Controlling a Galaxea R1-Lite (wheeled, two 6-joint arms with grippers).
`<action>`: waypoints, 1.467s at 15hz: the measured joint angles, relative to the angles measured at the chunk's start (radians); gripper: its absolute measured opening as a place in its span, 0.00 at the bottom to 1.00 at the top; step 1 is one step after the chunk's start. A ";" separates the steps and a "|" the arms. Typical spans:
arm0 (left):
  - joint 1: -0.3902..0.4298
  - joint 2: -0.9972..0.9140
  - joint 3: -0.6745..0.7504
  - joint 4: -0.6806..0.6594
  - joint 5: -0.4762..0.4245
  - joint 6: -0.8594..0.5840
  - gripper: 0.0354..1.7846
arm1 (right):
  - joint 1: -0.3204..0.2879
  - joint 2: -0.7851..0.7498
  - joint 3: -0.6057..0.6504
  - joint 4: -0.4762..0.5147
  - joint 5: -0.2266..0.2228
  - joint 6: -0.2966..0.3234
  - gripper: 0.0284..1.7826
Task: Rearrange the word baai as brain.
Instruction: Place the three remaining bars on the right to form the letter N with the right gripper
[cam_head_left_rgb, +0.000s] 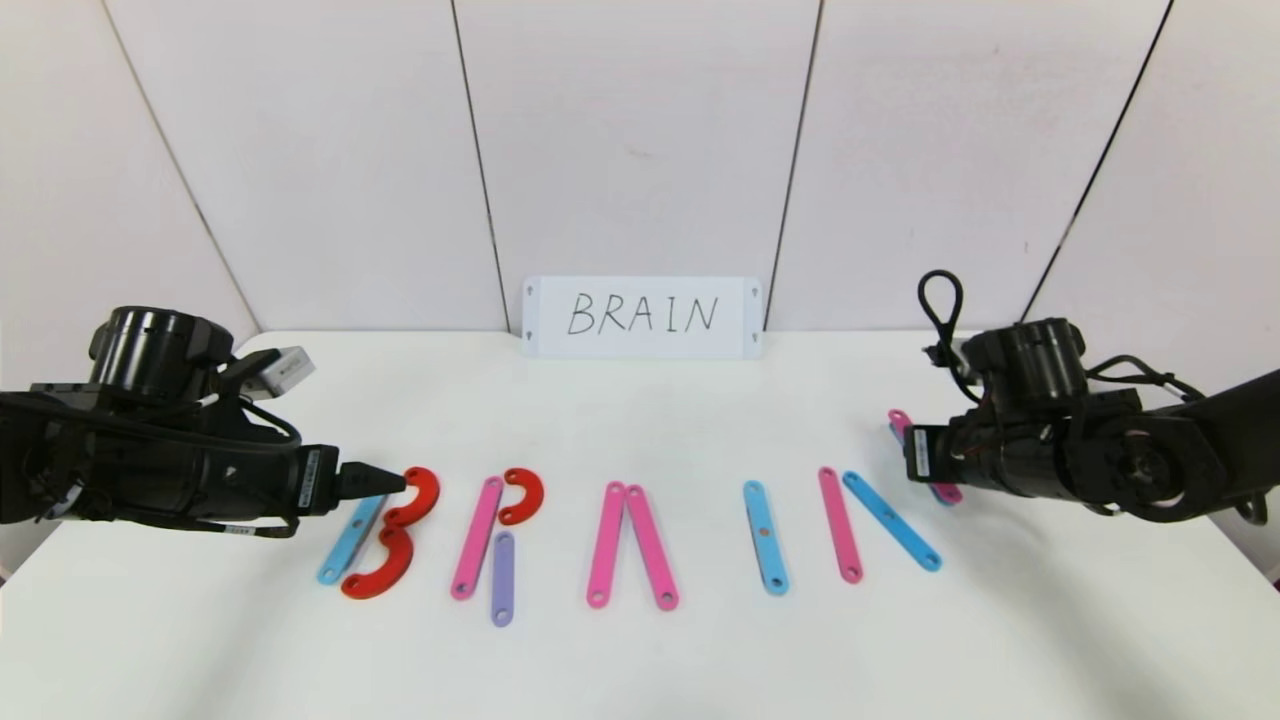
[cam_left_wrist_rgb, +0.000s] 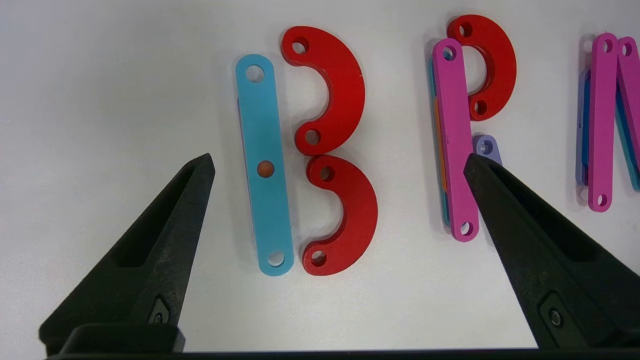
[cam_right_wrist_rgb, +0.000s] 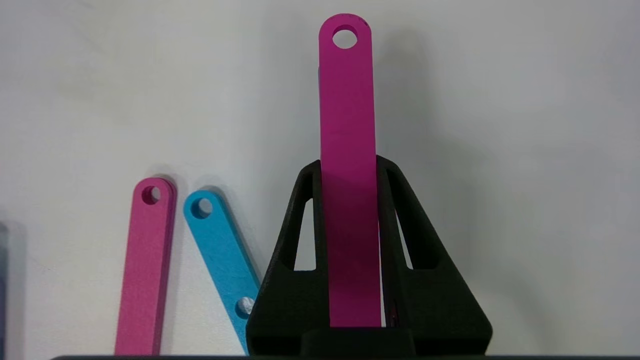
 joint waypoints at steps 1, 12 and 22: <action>0.000 0.000 0.000 0.000 0.000 0.000 0.98 | -0.007 -0.002 0.027 -0.032 0.000 -0.001 0.16; 0.000 0.001 0.000 0.000 0.001 0.000 0.98 | 0.015 0.003 0.135 -0.072 0.001 0.006 0.16; 0.000 -0.001 0.000 0.000 0.001 -0.001 0.98 | 0.044 0.008 0.167 -0.119 -0.004 0.046 0.16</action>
